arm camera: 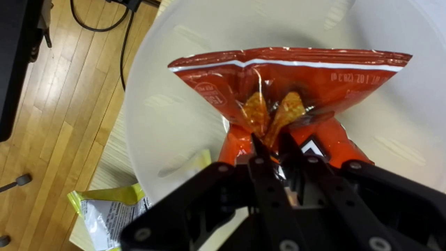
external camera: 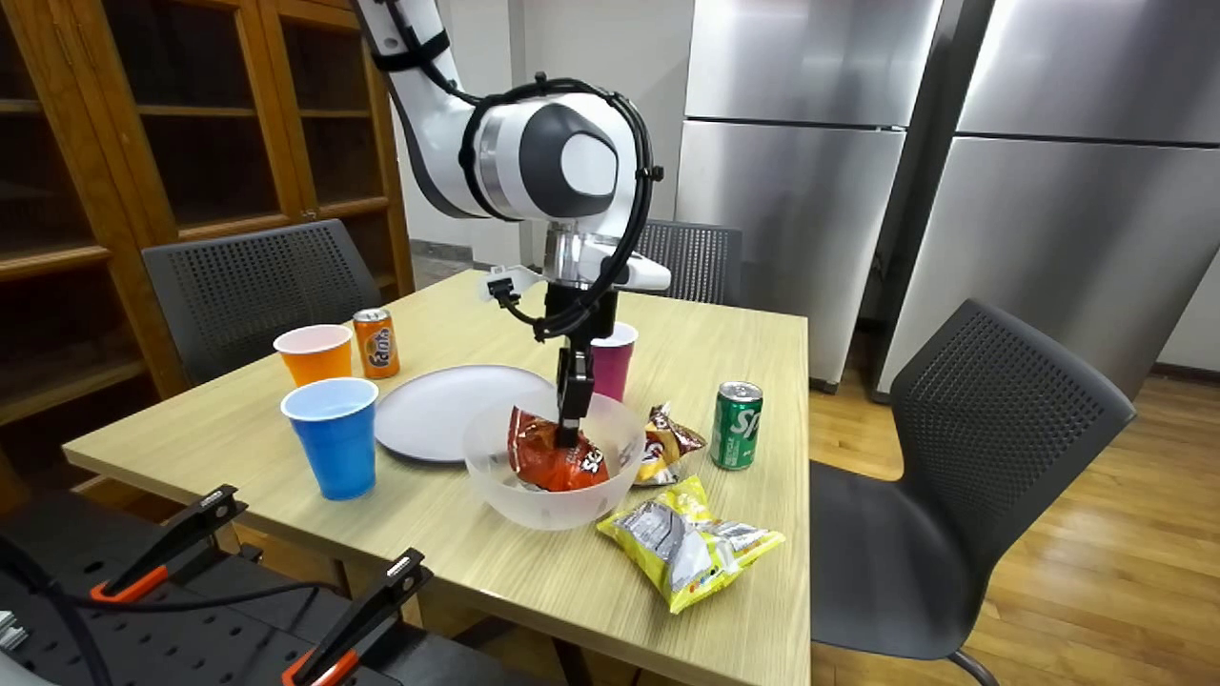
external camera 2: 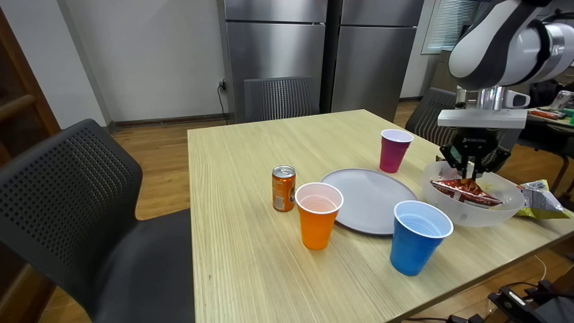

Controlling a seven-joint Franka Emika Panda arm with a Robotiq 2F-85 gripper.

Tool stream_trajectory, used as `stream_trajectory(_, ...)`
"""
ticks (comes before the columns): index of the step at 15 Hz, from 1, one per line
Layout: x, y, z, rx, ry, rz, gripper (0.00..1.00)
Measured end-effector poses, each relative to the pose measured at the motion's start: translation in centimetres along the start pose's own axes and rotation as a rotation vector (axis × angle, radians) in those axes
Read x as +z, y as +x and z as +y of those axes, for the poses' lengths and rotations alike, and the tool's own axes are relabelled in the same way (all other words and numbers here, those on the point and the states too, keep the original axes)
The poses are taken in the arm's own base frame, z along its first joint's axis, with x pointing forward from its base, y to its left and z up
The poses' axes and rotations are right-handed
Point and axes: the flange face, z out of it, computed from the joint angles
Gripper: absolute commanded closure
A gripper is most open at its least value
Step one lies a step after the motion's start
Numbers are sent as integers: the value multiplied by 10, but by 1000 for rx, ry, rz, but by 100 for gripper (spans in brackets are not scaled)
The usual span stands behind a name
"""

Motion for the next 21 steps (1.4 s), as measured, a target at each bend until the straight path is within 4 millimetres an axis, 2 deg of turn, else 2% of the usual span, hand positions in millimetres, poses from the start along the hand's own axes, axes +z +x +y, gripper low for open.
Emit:
stream_trajectory(6, -12, 0, -2, -3, 18, 13, 6)
stream_trajectory(7, -16, -1, -2, -3, 25, 18, 2)
stream_trajectory(15, -60, 1, 4, 7, 94, 64, 0)
stream_trajectory(21, -70, 13, 14, 37, 114, 79, 0)
